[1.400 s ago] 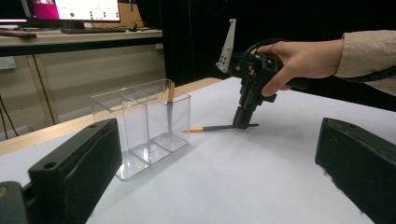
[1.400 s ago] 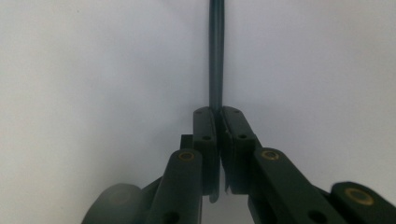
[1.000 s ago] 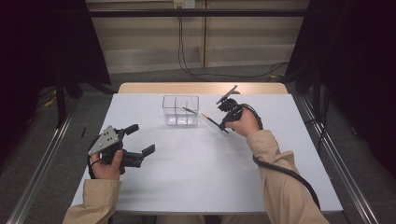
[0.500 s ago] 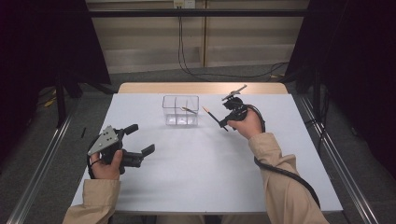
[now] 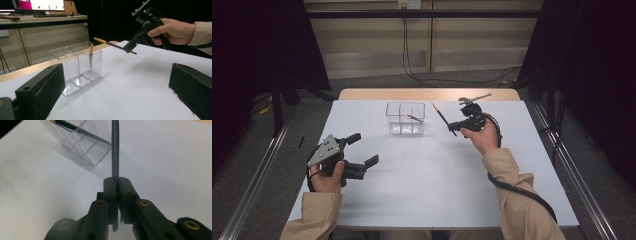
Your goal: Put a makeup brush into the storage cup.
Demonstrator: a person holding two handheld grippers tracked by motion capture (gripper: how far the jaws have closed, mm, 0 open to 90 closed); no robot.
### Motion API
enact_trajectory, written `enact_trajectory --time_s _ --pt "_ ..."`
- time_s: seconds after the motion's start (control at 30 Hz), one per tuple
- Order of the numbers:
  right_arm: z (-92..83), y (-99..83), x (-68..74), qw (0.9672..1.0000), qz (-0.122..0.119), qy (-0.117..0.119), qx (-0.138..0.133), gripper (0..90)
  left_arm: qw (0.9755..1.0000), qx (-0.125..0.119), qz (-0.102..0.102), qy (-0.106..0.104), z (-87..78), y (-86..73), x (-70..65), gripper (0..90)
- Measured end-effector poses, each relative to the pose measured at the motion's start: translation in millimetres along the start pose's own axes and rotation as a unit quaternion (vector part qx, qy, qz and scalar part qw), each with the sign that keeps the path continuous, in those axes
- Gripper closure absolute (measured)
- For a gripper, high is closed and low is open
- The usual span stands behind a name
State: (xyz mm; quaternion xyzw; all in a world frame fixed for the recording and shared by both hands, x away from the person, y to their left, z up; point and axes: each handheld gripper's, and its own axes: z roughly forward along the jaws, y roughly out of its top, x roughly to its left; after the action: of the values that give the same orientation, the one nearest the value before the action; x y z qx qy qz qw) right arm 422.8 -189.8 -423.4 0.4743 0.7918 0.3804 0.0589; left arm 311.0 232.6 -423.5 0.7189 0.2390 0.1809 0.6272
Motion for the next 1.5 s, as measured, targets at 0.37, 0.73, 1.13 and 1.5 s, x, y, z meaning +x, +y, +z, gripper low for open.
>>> enact_trajectory --time_s 0.37,0.73,1.13,1.5 --pt "-14.5 -8.6 8.6 0.9965 -0.005 0.019 -0.081 85.3 1.0000 -0.001 0.000 -0.001 0.0 0.3 -0.6 0.5" --pt "-22.6 -20.3 12.4 0.9907 -0.011 0.038 -0.130 85.3 1.0000 0.002 0.000 -0.004 1.2 -0.7 -0.9 0.5" --pt "-35.6 -32.2 17.9 0.9806 -0.032 0.064 -0.182 85.3 1.0000 0.004 -0.004 -0.007 4.5 -2.6 -2.1 0.5" --pt "-46.7 -45.1 22.5 0.9742 -0.037 0.074 -0.210 85.3 0.9999 0.006 -0.004 -0.010 7.8 -2.5 -4.6 0.5"
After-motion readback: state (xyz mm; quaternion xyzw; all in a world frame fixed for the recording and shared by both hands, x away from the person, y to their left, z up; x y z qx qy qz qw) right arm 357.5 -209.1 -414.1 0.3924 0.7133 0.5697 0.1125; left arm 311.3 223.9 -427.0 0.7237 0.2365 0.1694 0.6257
